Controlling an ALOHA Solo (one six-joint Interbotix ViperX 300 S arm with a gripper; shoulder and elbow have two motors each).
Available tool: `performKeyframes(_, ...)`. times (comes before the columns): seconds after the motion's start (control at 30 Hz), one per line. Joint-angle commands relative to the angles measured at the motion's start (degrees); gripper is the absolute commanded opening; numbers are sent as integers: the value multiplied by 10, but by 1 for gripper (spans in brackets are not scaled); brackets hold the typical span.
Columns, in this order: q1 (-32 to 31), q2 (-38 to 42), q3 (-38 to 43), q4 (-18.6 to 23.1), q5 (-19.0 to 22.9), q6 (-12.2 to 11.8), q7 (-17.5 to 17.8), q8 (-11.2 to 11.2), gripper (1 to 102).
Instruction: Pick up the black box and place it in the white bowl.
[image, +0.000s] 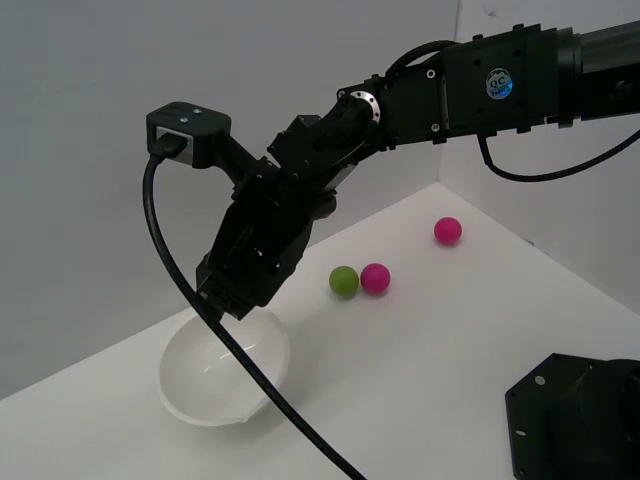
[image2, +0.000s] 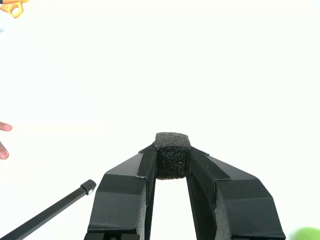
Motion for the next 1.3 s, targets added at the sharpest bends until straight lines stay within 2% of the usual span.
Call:
performKeyframes(0.0, -10, 3, 6, -10, -14, -13, 0, -1, 4)
performKeyframes(0.4, -22, -31, -27, -9, -14, -13, -6, 1, 5)
performKeyframes(0.53, -22, -33, -31, -9, -13, -13, -9, 1, 21)
performKeyframes(0.73, -22, -38, -35, -10, -14, -13, -13, 2, 40)
performKeyframes(0.8, -22, -39, -36, -10, -14, -13, -16, 2, 52)
performKeyframes(0.87, -22, -41, -38, -10, -14, -13, -17, 2, 70)
performKeyframes(0.93, -22, -42, -39, -9, -13, -13, -17, 2, 81)
performKeyframes(1.1, -14, -30, -25, -3, -8, -13, -16, 3, 81)
performKeyframes(1.27, 19, 6, 11, 24, 19, -12, -16, 3, 81)
